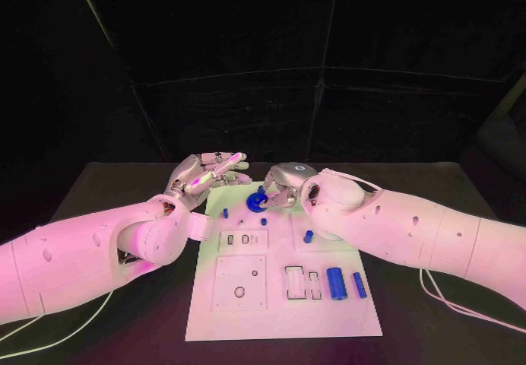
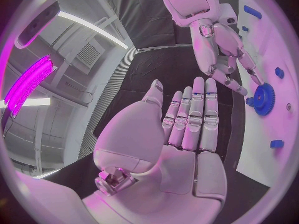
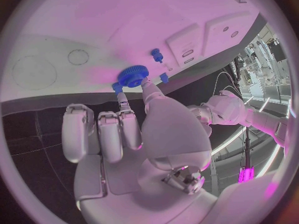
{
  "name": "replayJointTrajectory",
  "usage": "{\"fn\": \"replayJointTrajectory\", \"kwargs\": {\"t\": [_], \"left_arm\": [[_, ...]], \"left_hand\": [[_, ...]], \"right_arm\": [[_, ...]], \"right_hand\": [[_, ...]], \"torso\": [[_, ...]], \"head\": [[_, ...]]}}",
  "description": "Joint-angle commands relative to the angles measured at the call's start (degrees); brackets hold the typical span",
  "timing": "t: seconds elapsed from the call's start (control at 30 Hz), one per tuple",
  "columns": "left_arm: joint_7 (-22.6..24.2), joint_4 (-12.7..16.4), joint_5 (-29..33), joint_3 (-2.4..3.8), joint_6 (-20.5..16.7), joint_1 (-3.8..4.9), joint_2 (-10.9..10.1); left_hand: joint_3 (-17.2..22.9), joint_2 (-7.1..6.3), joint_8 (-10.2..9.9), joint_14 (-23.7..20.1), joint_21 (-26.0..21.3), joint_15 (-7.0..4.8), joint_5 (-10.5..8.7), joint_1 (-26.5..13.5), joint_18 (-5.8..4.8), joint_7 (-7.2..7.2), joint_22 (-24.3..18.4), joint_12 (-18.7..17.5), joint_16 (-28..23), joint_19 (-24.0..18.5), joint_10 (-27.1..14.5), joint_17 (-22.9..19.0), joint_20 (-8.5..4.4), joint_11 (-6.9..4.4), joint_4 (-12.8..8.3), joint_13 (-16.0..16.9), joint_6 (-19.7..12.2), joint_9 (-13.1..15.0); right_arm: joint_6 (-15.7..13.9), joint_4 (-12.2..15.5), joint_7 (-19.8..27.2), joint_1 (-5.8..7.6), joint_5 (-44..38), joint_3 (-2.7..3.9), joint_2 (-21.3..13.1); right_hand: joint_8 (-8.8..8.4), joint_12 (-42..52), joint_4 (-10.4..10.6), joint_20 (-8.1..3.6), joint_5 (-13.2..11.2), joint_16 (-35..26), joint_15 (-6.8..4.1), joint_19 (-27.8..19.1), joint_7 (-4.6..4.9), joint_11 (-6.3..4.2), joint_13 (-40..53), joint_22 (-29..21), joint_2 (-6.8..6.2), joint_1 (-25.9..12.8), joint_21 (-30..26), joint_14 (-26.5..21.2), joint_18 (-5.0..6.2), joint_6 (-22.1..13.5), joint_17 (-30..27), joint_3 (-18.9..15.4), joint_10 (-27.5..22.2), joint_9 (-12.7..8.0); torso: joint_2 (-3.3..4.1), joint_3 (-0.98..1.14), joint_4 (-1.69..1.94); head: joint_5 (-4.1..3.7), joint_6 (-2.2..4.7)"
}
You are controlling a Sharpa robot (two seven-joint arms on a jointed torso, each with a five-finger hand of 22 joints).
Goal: Assemble the parts on the task board
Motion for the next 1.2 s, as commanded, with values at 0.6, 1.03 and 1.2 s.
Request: {"fn": "replayJointTrajectory", "kwargs": {"t": [0.6, 1.03, 1.2], "left_arm": [[0.5, -0.8, -0.1, 0.05, 0.7, 0.08, -0.4], [0.5, -1.7, -0.1, 0.04, 0.9, 0.04, 0.5], [0.5, -1.9, -0.1, 0.04, 1.0, 0.03, 0.6]], "left_hand": [[0.1, 0.66, -0.2, 0.3, -0.4, 0.05, 0.29, 0.3, 0.39, 0.02, -0.1, -0.3, -0.3, 0.6, 0.5, 0.1, -0.01, 0.04, -0.3, 0.0, 0.5, -0.1], [0.1, 0.71, -0.2, 0.3, -0.4, 0.03, 0.29, 0.4, 0.39, -0.02, -0.1, -0.3, -0.3, 0.7, 0.6, 0.2, -0.02, 0.01, -0.4, 0.0, 0.5, 0.0], [0.1, 0.71, -0.2, 0.3, -0.4, 0.03, 0.29, 0.4, 0.39, -0.02, -0.1, -0.3, -0.3, 0.7, 0.6, 0.2, -0.02, 0.01, -0.4, 0.0, 0.5, 0.0]], "right_arm": [[-7.5, 9.1, 20.8, 0.28, 27.2, -0.01, -24.5], [-2.6, 3.1, 23.0, -0.17, 29.1, -0.03, -23.0], [-1.7, 1.6, 22.8, -0.62, 29.2, -0.03, -22.4]], "right_hand": [[0.05, -1.8, -4.6, -0.14, 3.9, -0.2, -0.21, -1.5, -0.49, -0.39, 8.1, -1.9, -0.32, 8.4, -1.0, 5.1, -0.50, 0.9, 11.8, -0.1, 0.3, 0.2], [0.10, -2.2, -6.3, -0.33, 5.6, -0.2, -0.38, -1.7, -0.67, -0.59, 7.9, -2.1, -0.07, 10.3, -1.2, 5.2, -0.45, 1.4, 12.0, 0.0, 0.0, 0.2], [0.11, -2.2, -7.3, -0.40, 5.2, -0.1, -0.43, -1.7, -0.69, -0.63, 7.9, -2.2, 0.38, 11.3, -1.2, 5.2, -0.45, 1.6, 12.0, 0.5, 0.0, 0.2]], "torso": [[-0.44, 0.31, -1.32], [-0.35, 0.43, -1.21], [-0.37, 0.33, -1.21]], "head": [[-0.84, 1.26], [-1.20, 1.14], [-1.08, 1.03]]}}
